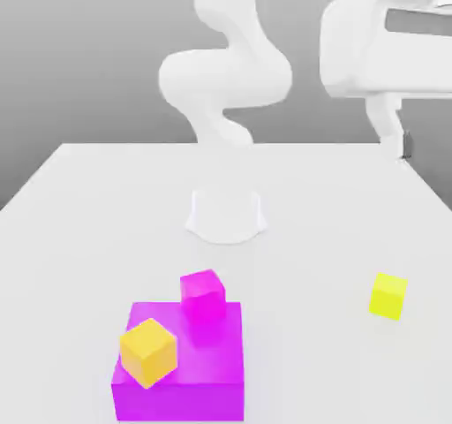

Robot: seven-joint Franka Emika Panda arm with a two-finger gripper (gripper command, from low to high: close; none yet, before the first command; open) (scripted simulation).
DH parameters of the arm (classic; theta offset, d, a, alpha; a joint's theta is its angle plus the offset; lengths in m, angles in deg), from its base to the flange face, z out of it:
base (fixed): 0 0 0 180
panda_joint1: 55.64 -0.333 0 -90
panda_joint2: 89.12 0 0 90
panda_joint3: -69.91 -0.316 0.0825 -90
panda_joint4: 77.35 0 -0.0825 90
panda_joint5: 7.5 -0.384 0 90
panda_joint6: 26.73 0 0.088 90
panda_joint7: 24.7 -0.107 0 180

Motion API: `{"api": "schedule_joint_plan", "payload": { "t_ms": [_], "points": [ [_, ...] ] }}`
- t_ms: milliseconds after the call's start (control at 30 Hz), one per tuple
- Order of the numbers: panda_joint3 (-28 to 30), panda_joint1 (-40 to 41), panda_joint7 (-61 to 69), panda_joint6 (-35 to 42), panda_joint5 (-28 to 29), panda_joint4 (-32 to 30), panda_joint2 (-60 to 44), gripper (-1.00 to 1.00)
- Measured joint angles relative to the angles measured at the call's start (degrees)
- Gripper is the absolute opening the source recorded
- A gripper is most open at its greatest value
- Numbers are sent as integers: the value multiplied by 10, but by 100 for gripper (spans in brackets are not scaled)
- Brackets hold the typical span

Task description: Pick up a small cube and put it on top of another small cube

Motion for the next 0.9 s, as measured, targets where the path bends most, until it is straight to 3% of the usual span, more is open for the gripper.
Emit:
{"api": "schedule_joint_plan", "payload": {
  "t_ms": [467,600,633,900],
  "points": [
    [-35,-100,5,-49,72,57,-296,0],
    [-16,-125,-8,-99,98,76,-379,0],
    [-12,-129,-11,-110,102,80,-393,-100],
    [-16,-126,-7,-99,97,76,-380,-100]
  ]
}}
